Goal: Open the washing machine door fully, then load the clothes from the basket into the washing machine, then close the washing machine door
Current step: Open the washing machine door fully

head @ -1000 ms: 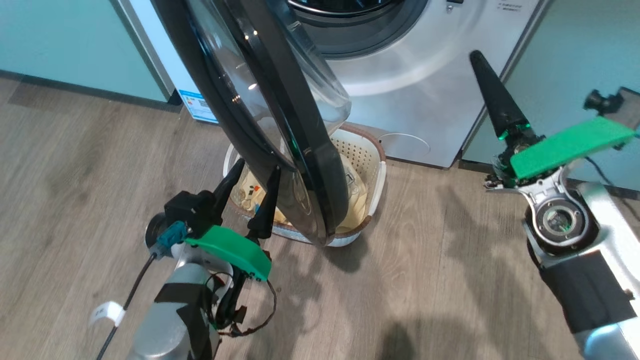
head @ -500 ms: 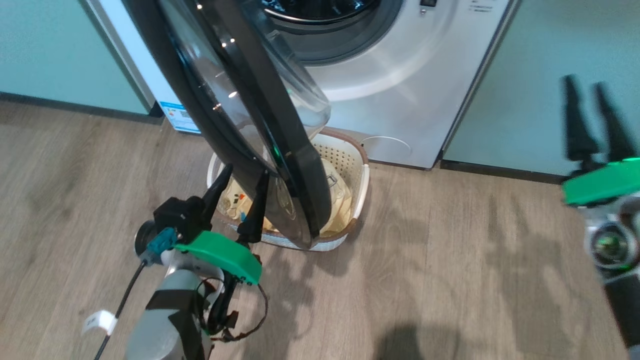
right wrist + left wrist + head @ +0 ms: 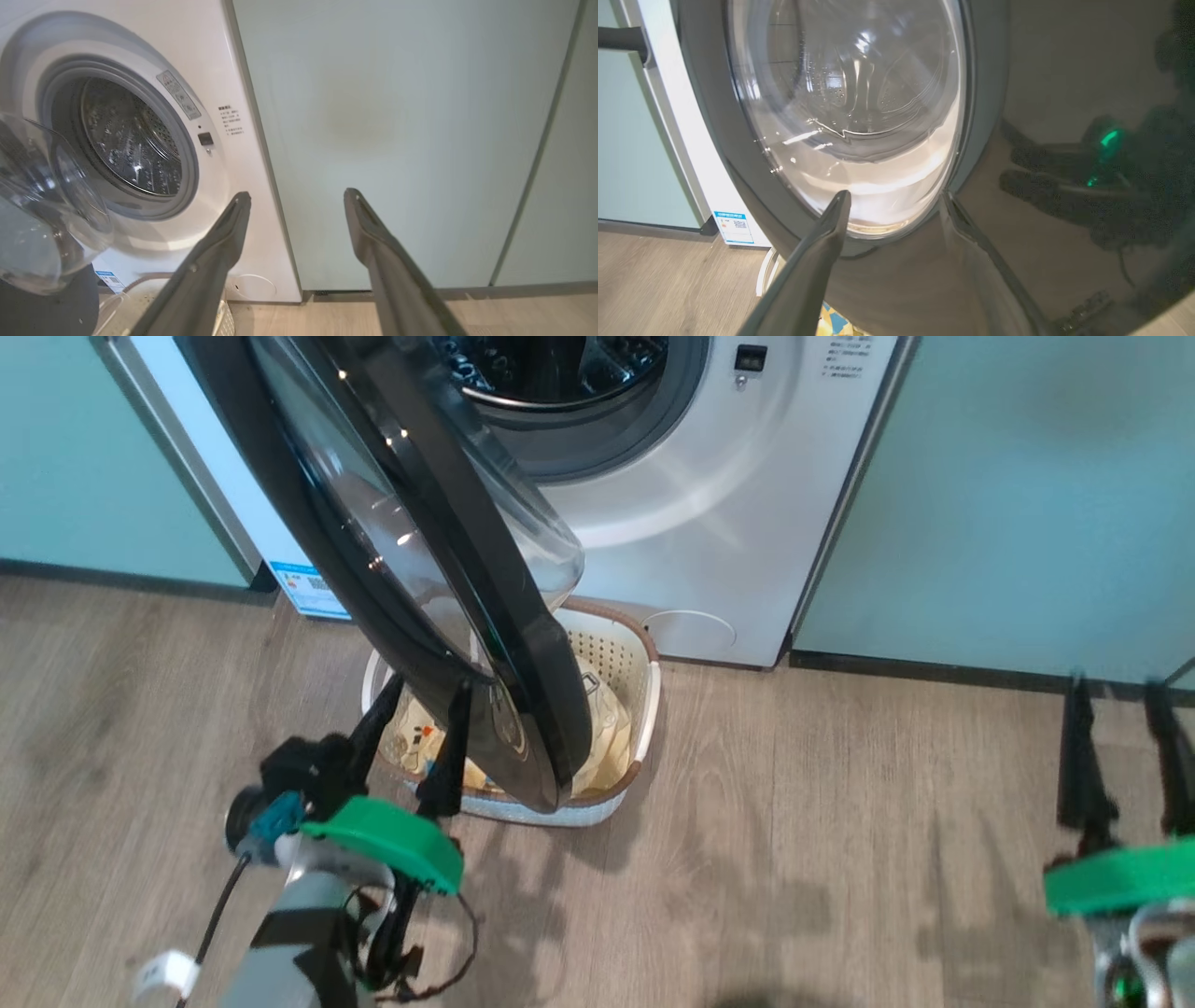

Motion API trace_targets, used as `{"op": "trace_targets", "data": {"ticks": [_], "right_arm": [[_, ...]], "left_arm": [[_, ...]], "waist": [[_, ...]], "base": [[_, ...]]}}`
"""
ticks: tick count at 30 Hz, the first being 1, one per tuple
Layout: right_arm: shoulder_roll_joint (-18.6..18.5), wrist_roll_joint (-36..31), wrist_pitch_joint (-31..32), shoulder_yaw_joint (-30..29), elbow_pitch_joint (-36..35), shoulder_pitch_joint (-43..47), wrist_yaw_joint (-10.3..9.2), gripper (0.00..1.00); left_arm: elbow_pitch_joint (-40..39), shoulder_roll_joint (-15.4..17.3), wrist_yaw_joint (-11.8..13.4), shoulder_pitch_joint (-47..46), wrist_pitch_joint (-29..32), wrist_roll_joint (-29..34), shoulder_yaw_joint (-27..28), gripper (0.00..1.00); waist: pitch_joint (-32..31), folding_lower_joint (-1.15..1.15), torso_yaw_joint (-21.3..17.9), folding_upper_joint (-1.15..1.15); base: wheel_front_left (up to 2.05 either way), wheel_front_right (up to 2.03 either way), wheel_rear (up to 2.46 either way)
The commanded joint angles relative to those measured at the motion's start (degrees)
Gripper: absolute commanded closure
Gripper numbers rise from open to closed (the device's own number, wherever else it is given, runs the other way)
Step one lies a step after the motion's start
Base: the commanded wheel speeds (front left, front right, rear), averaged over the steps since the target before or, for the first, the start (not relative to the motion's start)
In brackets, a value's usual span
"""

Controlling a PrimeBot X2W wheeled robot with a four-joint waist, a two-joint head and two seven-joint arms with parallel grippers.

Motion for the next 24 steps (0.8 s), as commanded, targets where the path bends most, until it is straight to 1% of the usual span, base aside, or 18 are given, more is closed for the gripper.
{"op": "trace_targets", "data": {"ticks": [1, 6, 10, 24], "right_arm": [[0.7, -1.9, -0.4, 0.0, -2.4, 1.1, -0.15, 0.0], [3.0, -5.2, -0.4, -1.8, -3.2, 7.4, -0.15, 0.0], [4.2, -6.5, -0.4, -2.6, -3.9, 10.7, -0.15, 0.0], [5.0, -7.0, -0.4, -2.5, -4.9, 13.9, -0.15, 0.0]], "left_arm": [[-1.8, 0.9, -0.1, -0.4, -0.4, 0.4, 2.7, 0.0], [-2.0, 0.9, -0.1, 1.1, -0.4, 0.6, 3.5, 0.0], [-2.1, 0.9, -0.1, 2.0, -0.4, 0.7, 4.0, 0.0], [-1.1, 0.9, -0.2, 3.2, -0.4, 0.6, 4.2, 0.0]], "waist": [[-0.6, 0.0, -0.3, 0.0], [-1.3, 0.0, -0.8, 0.0], [-1.7, 0.0, -1.1, 0.0], [-3.4, 0.0, -1.7, 0.0]], "base": [[0.0, 0.0, 0.0], [0.0, 0.0, 0.0], [0.0, 0.0, 0.0], [0.0, 0.0, 0.0]]}}
